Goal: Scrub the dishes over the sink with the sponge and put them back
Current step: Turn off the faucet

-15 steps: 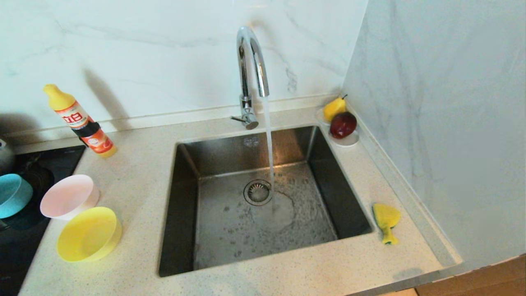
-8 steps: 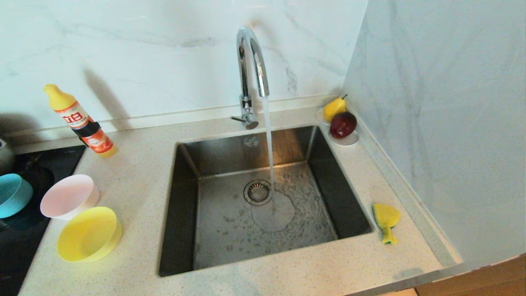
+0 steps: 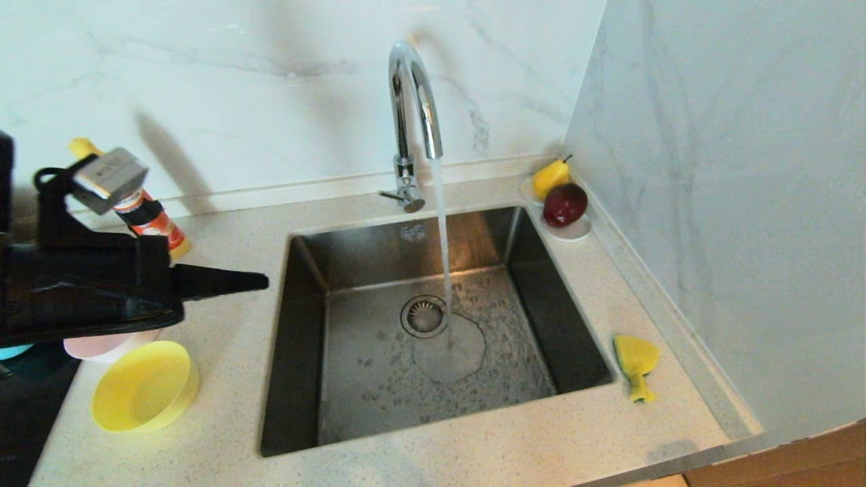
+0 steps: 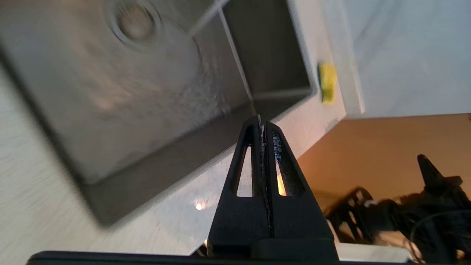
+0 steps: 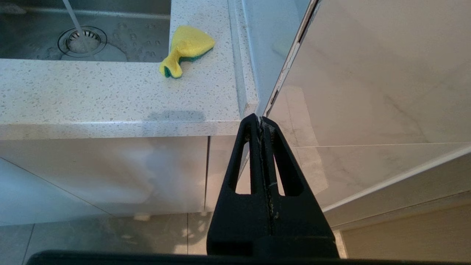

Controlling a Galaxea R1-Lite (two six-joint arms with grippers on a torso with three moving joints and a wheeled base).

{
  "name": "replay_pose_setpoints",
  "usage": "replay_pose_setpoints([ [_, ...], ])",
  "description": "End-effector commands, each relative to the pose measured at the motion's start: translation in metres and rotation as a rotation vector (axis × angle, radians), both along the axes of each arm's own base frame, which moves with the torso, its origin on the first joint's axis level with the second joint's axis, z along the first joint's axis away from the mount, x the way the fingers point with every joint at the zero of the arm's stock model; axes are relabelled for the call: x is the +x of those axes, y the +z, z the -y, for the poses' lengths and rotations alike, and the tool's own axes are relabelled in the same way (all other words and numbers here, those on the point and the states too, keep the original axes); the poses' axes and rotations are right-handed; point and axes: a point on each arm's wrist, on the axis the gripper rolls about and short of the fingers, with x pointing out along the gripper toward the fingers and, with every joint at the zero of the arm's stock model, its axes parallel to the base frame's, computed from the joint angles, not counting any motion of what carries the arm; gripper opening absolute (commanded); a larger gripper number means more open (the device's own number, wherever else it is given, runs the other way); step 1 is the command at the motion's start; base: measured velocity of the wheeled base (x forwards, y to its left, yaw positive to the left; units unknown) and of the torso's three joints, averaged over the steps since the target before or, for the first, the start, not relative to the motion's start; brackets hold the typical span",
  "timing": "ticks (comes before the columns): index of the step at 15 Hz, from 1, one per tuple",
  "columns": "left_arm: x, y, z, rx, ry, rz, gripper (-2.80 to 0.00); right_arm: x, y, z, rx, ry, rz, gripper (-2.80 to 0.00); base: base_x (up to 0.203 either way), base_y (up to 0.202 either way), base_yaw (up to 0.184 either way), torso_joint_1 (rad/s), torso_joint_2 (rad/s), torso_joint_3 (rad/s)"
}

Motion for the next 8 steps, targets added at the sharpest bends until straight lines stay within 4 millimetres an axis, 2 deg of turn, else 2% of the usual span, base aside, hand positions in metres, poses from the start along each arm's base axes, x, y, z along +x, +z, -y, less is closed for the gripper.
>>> replay_pose_setpoints([
  [1, 0.054, -0.043, 0.014, 0.0, -0.04, -0.147, -2.8, 0.0, 0.0, 0.0, -0.001, 0.001, 0.001, -2.8, 0.0, 0.0, 0.0, 0.0, 0.0, 0.0],
  [4, 0.082, -0.064, 0.03, -0.016, -0.069, -0.164, -2.8, 0.0, 0.0, 0.0, 0.0, 0.001, 0.0, -2.8, 0.0, 0.0, 0.0, 0.0, 0.0, 0.0],
  [8, 0.115, -0.075, 0.039, -0.083, -0.047, -0.151, -2.8, 0.0, 0.0, 0.0, -0.001, 0.001, 0.001, -2.8, 0.0, 0.0, 0.0, 0.0, 0.0, 0.0],
])
